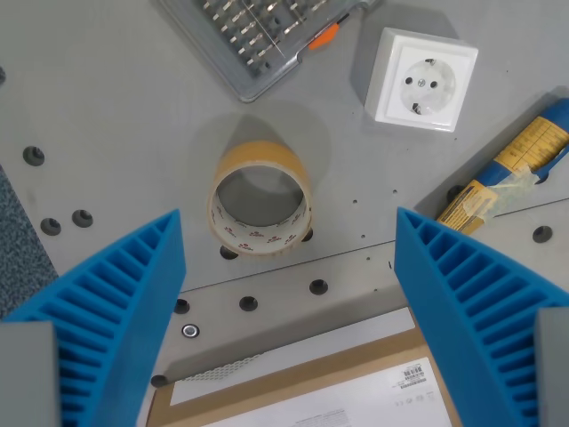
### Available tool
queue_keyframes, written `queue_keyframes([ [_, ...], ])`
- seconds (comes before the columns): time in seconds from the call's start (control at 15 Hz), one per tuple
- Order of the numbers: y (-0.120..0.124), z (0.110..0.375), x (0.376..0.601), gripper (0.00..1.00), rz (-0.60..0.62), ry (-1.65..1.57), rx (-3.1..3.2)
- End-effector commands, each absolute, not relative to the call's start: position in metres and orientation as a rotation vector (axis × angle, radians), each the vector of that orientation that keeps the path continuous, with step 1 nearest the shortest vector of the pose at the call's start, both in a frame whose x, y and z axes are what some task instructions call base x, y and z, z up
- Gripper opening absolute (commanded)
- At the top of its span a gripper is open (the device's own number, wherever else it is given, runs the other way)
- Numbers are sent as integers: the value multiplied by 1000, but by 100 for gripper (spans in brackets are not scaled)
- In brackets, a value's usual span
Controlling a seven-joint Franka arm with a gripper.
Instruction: Move above the white socket
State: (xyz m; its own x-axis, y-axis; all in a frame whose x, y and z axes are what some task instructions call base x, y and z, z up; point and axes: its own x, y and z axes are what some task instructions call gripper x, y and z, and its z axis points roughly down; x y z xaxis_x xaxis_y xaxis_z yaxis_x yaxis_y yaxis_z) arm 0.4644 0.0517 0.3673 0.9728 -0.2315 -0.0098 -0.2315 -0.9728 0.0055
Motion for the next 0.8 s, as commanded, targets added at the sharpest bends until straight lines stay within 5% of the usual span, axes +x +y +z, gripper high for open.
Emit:
queue_keyframes([
  [0.07,52,369,464,100,-9,-367,3117],
  [0.8,47,361,463,100,5,-406,3111],
])
